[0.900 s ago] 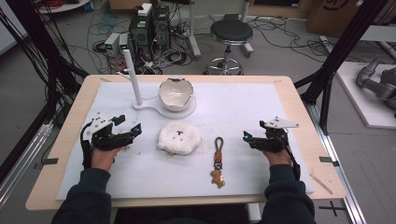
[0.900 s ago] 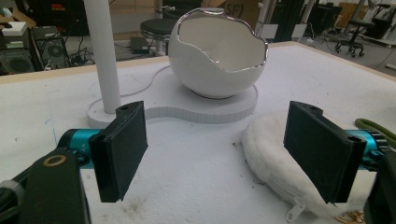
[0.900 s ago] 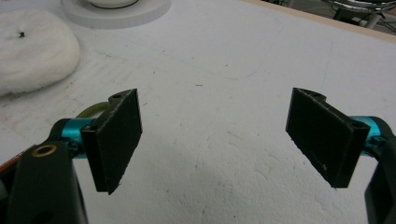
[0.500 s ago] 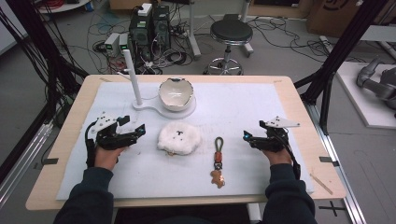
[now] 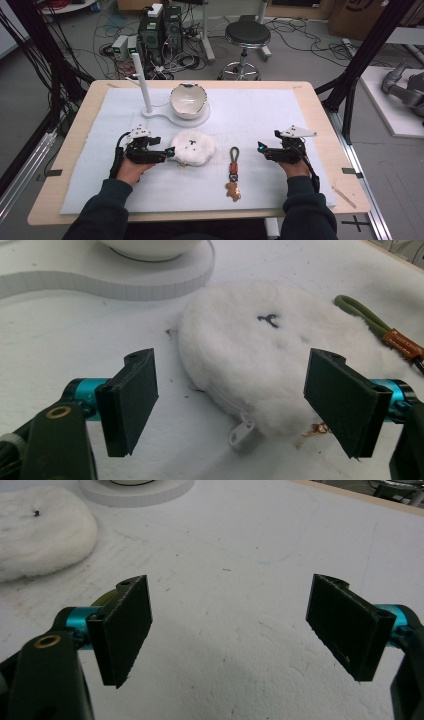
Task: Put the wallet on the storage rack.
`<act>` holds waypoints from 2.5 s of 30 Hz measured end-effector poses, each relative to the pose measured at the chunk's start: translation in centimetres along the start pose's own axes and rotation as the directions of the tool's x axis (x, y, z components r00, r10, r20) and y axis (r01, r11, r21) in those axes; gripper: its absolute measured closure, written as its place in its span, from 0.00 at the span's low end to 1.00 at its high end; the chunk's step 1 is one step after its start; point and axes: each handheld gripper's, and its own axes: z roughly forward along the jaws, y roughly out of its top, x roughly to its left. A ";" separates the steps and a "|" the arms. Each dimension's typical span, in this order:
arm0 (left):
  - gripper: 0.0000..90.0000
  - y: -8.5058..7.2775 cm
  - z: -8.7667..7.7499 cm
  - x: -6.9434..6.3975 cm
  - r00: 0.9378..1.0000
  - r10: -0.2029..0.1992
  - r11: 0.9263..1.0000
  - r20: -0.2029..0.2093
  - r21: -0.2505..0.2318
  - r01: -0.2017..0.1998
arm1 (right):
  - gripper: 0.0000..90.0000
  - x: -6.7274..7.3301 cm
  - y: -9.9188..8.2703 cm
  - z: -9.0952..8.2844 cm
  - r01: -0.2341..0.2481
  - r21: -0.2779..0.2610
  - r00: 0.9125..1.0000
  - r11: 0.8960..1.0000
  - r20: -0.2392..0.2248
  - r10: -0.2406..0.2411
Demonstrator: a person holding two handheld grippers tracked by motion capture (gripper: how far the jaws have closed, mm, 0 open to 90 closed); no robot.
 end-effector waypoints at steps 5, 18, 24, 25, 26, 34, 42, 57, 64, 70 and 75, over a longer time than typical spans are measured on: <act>0.26 0.1 1.3 -0.3 1.000 0.001 0.998 -0.022 0.058 0.001 | 0.21 0.4 0.2 0.1 0.002 -0.002 1.000 1.000 -0.010 -0.002; 0.54 0.0 3.2 -0.6 1.000 -0.006 0.991 0.022 0.136 0.003 | 0.21 0.6 0.2 0.7 0.009 0.012 1.000 1.000 -0.029 -0.009; 0.83 0.3 2.6 -1.2 1.000 0.023 0.995 0.019 0.094 -0.025 | 0.21 0.5 0.2 0.8 0.004 0.016 0.999 1.000 -0.034 -0.004; 0.84 0.3 2.3 -1.4 0.999 0.029 0.996 0.021 0.078 -0.031 | 0.22 0.6 0.2 0.7 0.010 0.017 0.999 1.000 -0.039 -0.009; 0.84 0.3 2.3 -1.4 0.999 0.029 0.996 0.021 0.078 -0.031 | 0.24 0.7 0.2 0.7 0.021 0.013 0.999 1.000 -0.043 -0.021; 0.85 1.0 0.8 -3.0 0.987 0.151 0.984 0.056 -0.104 -0.144 | 0.24 2.5 1.3 0.8 0.015 -0.033 0.992 0.999 -0.124 -0.019; 0.85 1.3 0.7 -3.1 0.977 0.193 0.971 0.094 -0.163 -0.176 | 0.24 5.8 3.1 4.7 0.067 -0.015 0.945 0.998 -0.320 -0.068; 0.79 1.4 0.8 -3.0 0.971 0.137 0.982 0.197 -0.153 -0.108 | 0.88 7.8 4.5 7.0 0.213 -0.034 0.879 0.976 -0.429 -0.207; 0.46 1.4 1.0 -1.6 0.983 0.056 0.991 0.175 -0.128 -0.033 | 0.90 8.8 4.6 6.4 0.352 -0.117 0.837 0.929 -0.404 -0.369; 0.72 1.1 1.9 -1.7 0.952 0.077 0.996 0.297 -0.067 -0.060 | 0.89 9.0 4.6 6.3 0.366 -0.134 0.833 0.921 -0.395 -0.388; 0.83 1.8 1.0 -2.0 0.958 0.146 0.985 0.248 -0.130 -0.116 | 0.62 8.2 4.7 6.4 0.236 -0.091 0.891 0.967 -0.377 -0.253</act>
